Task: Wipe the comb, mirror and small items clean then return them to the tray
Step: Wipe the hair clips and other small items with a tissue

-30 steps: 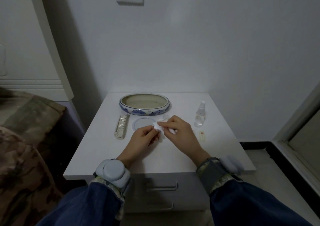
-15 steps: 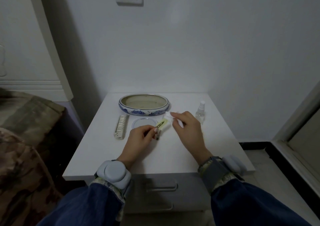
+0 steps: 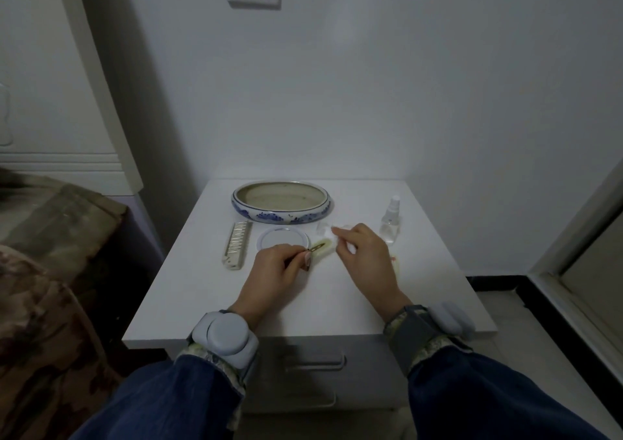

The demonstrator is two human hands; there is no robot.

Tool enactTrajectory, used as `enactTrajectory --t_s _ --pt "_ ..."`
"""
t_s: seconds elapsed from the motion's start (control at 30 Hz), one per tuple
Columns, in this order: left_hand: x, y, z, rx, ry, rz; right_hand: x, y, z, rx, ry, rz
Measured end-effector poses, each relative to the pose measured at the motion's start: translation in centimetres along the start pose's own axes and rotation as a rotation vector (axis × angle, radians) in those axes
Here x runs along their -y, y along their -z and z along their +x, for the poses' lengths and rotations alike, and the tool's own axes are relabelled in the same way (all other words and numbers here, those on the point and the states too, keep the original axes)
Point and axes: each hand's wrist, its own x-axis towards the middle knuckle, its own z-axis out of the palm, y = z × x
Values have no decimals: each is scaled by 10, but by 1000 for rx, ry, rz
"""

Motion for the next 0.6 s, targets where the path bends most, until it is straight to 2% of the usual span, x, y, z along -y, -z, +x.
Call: enactTrajectory --t_s 0.07,0.13,0.27,0.33,0.5,0.6 --pt "-1 0 2 -3 138 -143 1 3 1 -74 -44 49" --pt "-1 1 5 -5 296 -349 7 5 3 -119 23 93" --pt "-2 2 6 28 409 -566 12 -4 -3 5 303 55" --pt "-2 2 5 69 425 -625 8 -8 -5 28 365 -12" --pt "-4 0 6 156 401 -674 -1 -9 -2 -47 307 -69" --pt "-5 0 6 174 400 -702 7 -3 -1 -53 124 33"
